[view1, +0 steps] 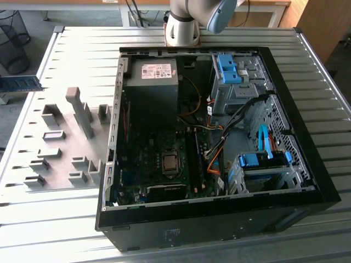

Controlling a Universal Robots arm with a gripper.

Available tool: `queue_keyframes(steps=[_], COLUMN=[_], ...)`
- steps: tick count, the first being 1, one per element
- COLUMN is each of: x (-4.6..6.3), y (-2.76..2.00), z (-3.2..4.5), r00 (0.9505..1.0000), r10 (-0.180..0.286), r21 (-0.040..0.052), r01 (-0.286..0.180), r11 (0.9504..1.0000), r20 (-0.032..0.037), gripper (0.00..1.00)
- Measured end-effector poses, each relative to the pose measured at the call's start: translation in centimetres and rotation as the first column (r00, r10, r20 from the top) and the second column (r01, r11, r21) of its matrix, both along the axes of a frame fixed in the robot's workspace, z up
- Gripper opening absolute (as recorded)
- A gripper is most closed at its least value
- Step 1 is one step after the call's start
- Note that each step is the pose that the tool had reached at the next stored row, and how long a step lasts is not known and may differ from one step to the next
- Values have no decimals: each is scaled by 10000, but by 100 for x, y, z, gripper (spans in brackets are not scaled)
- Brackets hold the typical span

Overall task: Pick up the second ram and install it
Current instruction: 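Pick up the second ram and move it above second insertion slot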

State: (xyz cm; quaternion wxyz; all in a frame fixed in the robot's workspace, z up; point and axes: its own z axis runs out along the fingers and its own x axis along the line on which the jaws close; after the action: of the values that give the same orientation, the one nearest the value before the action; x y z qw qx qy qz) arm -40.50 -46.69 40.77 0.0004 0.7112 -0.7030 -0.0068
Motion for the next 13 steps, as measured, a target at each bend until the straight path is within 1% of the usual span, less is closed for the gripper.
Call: queue_keyframes(steps=[4,13], x=[10,78], y=[1,0], z=[2,1], r00=[10000,10000], r10=[-1,-1], r21=[-2,0], r01=[1,1], r11=[10000,10000], r20=[-2,0], gripper=[14,14])
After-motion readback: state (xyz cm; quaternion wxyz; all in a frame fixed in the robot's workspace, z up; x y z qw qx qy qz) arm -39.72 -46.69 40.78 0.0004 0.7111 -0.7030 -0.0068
